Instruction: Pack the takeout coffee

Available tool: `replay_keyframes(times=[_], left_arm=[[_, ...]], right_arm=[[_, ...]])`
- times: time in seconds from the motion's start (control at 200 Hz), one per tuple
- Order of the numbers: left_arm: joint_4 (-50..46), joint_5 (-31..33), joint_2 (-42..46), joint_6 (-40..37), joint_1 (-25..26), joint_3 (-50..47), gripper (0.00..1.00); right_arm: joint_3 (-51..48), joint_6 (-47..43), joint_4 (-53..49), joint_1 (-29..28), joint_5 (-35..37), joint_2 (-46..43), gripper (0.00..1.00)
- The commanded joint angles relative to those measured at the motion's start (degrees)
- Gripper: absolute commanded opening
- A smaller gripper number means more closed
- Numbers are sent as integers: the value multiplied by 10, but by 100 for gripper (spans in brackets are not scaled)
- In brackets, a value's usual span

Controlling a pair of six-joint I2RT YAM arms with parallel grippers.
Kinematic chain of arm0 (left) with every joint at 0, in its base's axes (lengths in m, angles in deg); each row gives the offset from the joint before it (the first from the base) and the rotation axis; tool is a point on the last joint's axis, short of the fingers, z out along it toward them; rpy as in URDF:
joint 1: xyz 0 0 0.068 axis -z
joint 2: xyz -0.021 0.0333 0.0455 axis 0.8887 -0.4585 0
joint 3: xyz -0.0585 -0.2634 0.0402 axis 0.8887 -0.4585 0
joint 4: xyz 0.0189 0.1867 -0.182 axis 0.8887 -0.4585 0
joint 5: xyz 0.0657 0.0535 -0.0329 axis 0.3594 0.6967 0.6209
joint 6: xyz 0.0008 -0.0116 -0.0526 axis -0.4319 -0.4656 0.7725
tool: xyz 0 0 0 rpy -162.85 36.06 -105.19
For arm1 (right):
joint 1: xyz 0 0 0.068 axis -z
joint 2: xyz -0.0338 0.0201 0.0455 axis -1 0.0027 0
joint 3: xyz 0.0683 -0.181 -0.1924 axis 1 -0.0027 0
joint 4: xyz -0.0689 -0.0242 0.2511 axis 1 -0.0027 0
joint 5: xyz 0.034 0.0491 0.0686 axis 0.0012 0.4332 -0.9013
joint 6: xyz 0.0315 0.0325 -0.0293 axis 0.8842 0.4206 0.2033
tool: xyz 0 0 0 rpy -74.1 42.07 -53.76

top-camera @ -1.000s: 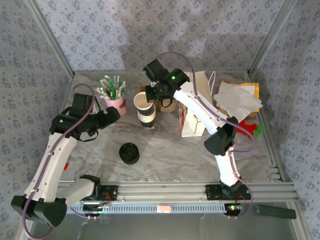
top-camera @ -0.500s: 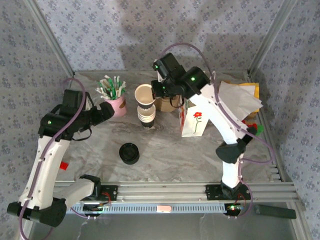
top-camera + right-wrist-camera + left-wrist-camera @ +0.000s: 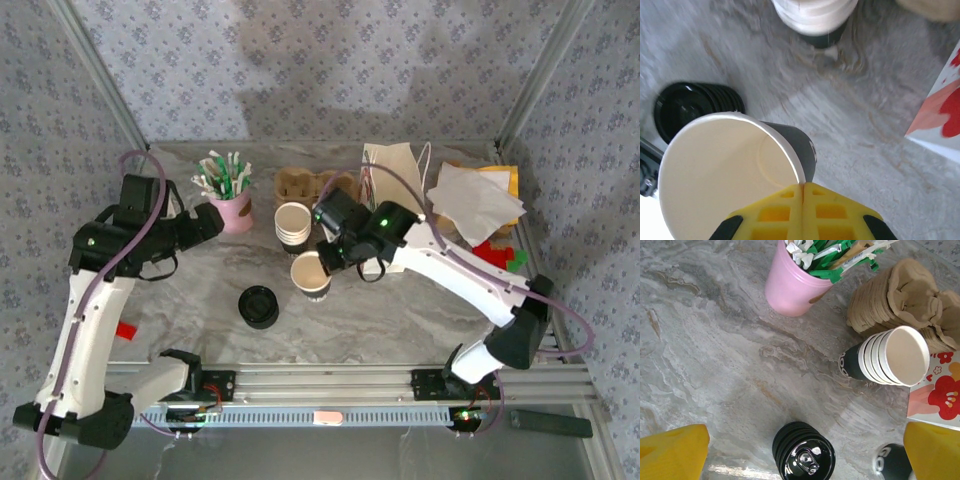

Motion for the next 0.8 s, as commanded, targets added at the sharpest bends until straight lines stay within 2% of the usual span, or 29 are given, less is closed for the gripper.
replay_keyframes(times=[0.0,0.38,0.725,0.795], left_arm=[[15,-16,-10,14,3,-3,100],[32,-15,-26,32,5,-11,100],[42,-15,-44,35,14,-8,100],[41,-14,-45,33,14,-7,100]], right_arm=[[-43,8,72,-12,-32,-11,0],[-106,19,126,-33,-66,27,0],[-83,13,126,-36,-79,79,0],[-77,11,121,-36,-78,86,4]])
